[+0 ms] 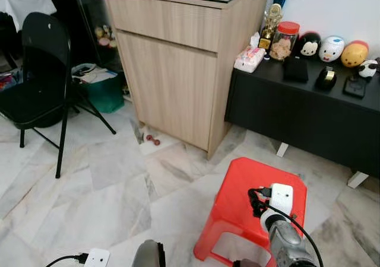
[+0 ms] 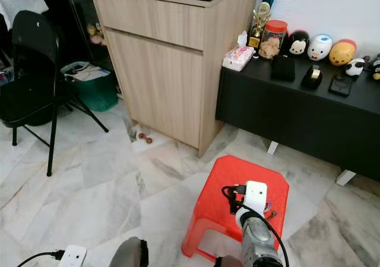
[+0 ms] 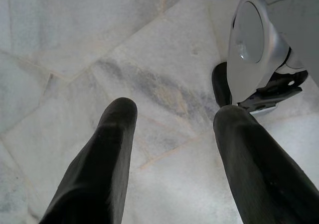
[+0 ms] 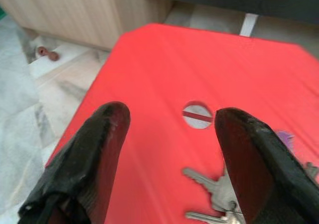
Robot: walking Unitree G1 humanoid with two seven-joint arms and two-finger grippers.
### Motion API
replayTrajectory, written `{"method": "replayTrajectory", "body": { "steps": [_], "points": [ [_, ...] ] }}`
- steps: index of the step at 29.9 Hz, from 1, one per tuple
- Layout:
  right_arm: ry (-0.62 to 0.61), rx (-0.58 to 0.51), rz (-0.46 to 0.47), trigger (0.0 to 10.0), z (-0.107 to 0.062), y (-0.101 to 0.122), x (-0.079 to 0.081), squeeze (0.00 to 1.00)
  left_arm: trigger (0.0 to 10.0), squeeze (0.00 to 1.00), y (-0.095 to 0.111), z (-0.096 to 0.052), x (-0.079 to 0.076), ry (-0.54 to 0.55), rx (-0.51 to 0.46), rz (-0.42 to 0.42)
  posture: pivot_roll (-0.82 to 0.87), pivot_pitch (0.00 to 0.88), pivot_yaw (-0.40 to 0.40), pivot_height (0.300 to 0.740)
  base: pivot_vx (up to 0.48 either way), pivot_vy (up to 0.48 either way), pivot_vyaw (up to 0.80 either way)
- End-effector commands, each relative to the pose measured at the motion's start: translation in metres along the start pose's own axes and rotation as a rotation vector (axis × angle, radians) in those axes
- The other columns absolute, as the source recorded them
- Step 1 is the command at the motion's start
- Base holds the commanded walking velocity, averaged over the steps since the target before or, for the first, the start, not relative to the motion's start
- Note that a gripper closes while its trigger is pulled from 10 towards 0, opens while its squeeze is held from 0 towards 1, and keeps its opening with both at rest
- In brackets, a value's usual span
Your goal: Hang keys on a hook
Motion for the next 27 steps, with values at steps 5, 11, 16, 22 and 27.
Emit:
{"method": "replayTrajectory", "body": {
  "steps": [5,11,16,22,27],
  "points": [
    [-0.045,-0.018,0.01,10.0,0.0011,0.0061,-0.0099,0.0,10.0,0.0,-0.0048,-0.0009,0.0023,0.006,0.018,0.006,0.06,0.016,-0.024,0.612,0.0,0.0,0.0],
    [-0.036,-0.051,0.014,10.0,0.0009,0.0113,-0.0074,0.0,10.0,0.0,-0.0049,-0.0009,0.0021,0.005,0.018,0.006,0.05,0.015,-0.024,0.603,0.0,0.0,0.0],
    [-0.04,-0.054,0.015,10.0,0.001,0.0119,-0.0071,0.0,10.0,0.0,-0.0051,-0.0009,0.0021,0.005,0.019,0.004,0.06,0.016,-0.025,0.603,0.0,0.0,0.0],
    [-0.051,-0.048,0.032,10.0,0.001,0.0107,-0.0092,0.0,10.0,0.0,-0.0058,-0.001,0.0017,-0.001,0.022,0.007,0.06,0.018,-0.025,0.603,0.0,0.0,0.0],
    [-0.055,-0.031,0.043,10.0,0.0015,0.0089,-0.0099,0.0,10.0,0.0,-0.0054,-0.0009,0.0012,-0.007,0.022,0.012,0.06,0.017,-0.024,0.595,0.054,0.0,-0.08]
  ]
}}
Point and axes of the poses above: a point about 5 cm out from each wrist's last joint towards the gripper, its own z axis pointing out of the wrist towards the gripper, its own y axis along the axis of the wrist's last joint, x = y × z, the point moved 6 cm from there along z, pointing out of the wrist towards the gripper, and after that the axes turned 10 degrees about -z, right-handed, at the moved point
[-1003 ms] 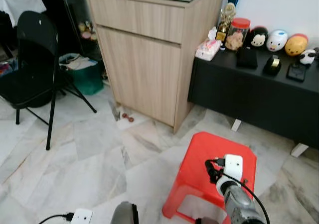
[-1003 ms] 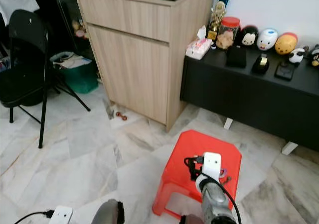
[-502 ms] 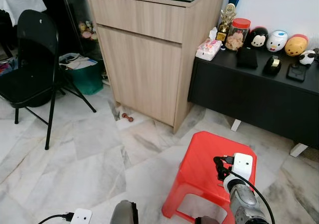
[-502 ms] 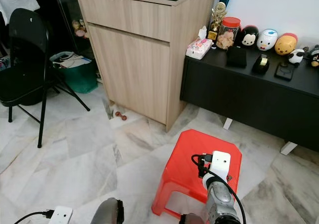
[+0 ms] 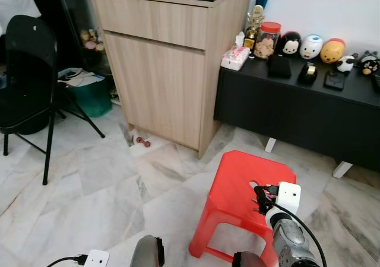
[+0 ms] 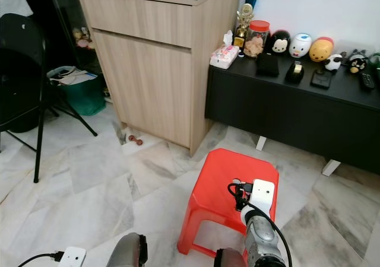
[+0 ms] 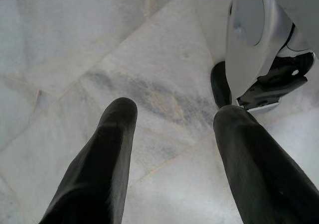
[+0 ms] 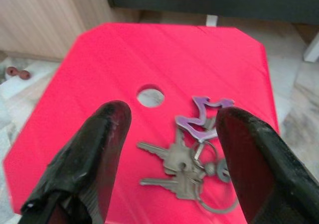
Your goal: Hang keys on a hook
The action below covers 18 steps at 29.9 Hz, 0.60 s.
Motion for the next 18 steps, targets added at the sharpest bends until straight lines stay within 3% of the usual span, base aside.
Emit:
{"method": "replayTrajectory", "body": {
  "steps": [1,16,18],
  "points": [
    [-0.011,-0.009,0.011,10.0,0.001,0.004,-0.002,0.0,10.0,0.0,-0.003,0.0,0.001,-0.002,0.016,0.01,0.06,0.017,-0.024,0.591,0.277,0.0,-0.42],
    [0.081,-0.04,-0.029,10.0,0.0,0.007,0.014,0.0,10.0,0.0,-0.003,0.0,0.001,-0.004,0.015,0.004,0.06,0.015,-0.023,0.591,0.279,0.0,0.0],
    [0.089,-0.043,-0.043,10.0,0.0,0.007,0.015,0.0,10.0,0.0,-0.003,0.0,0.001,-0.005,0.015,0.004,0.06,0.015,-0.023,0.591,0.281,0.0,0.8]
  ]
}}
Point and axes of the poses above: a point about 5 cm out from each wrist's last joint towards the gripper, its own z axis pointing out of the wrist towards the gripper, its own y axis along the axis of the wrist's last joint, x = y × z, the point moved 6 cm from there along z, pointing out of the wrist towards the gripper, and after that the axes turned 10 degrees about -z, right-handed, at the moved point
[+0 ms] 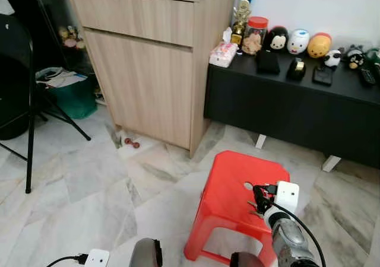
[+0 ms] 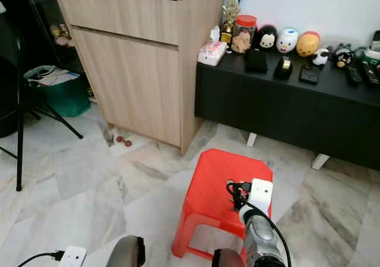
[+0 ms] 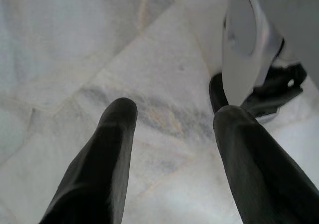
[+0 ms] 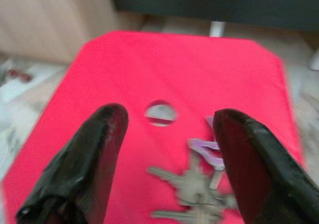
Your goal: Hang keys on a hook
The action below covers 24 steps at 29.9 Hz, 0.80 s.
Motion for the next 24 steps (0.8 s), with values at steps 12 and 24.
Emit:
{"method": "replayTrajectory", "body": {
  "steps": [12,24],
  "points": [
    [-0.023,-0.01,0.02,10.0,0.001,0.003,-0.003,0.0,10.0,0.0,-0.008,-0.002,0.003,0.003,0.024,0.004,0.06,0.015,-0.022,0.591,0.282,0.0,0.13],
    [-0.165,-0.001,0.151,10.0,-0.011,-0.015,-0.025,0.0,10.0,0.0,-0.008,-0.002,0.004,0.009,0.021,0.001,0.06,0.021,-0.024,0.591,0.043,0.0,0.0]
  ]
}}
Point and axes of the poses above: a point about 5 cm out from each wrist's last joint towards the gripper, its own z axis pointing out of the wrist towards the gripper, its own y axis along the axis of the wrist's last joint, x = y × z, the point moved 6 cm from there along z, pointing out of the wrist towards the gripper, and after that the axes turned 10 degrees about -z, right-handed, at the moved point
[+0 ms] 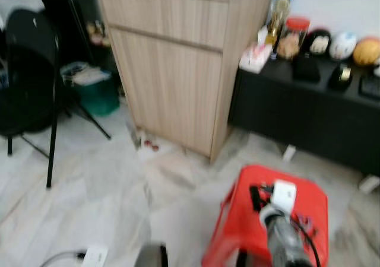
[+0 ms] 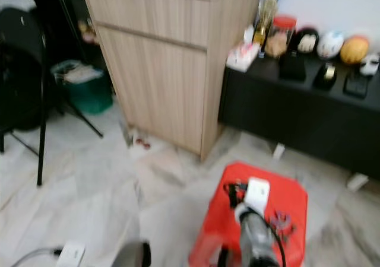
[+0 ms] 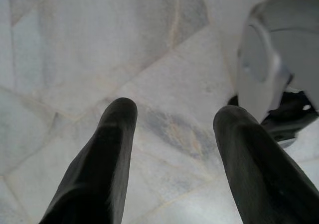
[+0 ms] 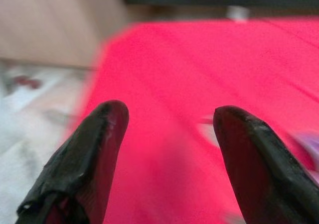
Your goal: Hang keys on a hook
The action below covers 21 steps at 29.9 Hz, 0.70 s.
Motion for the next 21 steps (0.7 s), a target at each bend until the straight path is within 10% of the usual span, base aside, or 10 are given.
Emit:
{"method": "replayTrajectory", "body": {
  "steps": [1,21],
  "points": [
    [-0.044,-0.015,0.033,10.0,-0.001,0.001,-0.008,0.0,10.0,0.0,-0.015,-0.003,0.001,0.001,0.044,0.0,0.06,0.021,-0.024,0.591,0.0,0.0,0.0],
    [-0.24,-0.033,0.304,10.0,-0.02,-0.016,-0.049,0.0,10.0,0.0,-0.015,-0.003,0.002,0.0,0.044,0.015,0.05,0.0,-0.021,0.591,0.0,0.0,0.0]
  ]
}}
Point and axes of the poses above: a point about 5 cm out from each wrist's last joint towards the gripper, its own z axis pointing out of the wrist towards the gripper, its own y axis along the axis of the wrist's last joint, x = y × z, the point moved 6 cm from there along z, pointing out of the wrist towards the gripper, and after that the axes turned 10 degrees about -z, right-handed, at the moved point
